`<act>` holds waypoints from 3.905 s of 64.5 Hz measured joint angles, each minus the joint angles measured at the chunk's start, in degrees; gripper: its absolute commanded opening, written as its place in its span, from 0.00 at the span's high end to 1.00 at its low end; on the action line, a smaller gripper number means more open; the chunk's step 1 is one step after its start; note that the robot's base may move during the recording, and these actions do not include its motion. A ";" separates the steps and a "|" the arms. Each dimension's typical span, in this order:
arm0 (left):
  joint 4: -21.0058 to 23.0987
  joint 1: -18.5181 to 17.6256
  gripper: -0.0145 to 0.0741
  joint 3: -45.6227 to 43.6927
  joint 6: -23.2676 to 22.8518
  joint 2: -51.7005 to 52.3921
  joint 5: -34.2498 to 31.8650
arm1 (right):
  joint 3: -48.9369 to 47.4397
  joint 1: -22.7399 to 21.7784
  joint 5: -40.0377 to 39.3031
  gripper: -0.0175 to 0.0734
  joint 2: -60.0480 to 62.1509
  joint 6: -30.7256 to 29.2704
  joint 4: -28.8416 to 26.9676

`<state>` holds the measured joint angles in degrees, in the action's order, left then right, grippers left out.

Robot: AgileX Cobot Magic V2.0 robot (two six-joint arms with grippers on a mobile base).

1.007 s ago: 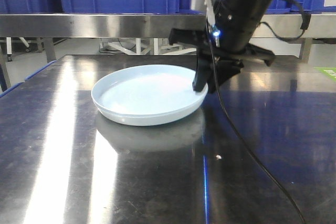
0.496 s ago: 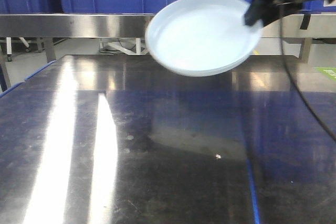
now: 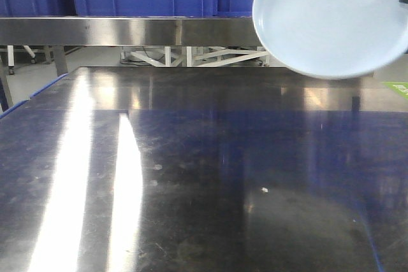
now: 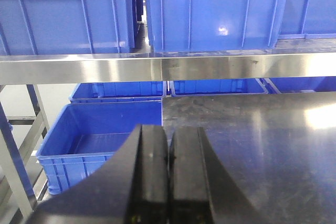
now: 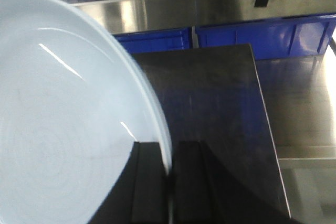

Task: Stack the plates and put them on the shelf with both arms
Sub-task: 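Lift the plate stack up off the table with the right gripper, then drive the base to the blue-bin shelf holding the plates aloft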

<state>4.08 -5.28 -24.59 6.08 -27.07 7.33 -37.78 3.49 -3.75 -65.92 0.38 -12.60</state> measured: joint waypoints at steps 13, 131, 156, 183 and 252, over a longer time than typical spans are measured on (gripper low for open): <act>0.00 0.00 0.74 0.00 0.00 0.00 0.00 | 8.34 -0.64 0.00 0.74 10.97 -0.38 0.00; 0.00 0.00 0.74 0.00 0.00 0.00 0.00 | 21.07 -2.84 2.92 0.74 42.56 -0.38 0.00; 0.00 0.00 0.74 0.00 0.00 0.00 0.00 | 21.07 -2.84 2.94 0.74 42.56 -0.38 0.00; 0.00 0.00 0.74 0.00 0.00 0.00 0.00 | 21.07 -2.84 2.94 0.74 42.68 -0.38 0.00; 0.00 0.00 0.74 0.00 0.00 0.00 0.00 | 21.07 -2.84 2.94 0.74 42.68 -0.38 0.00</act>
<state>4.08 -5.28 -24.59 6.08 -27.07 7.33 -16.71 0.65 -0.81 -23.24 0.00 -12.60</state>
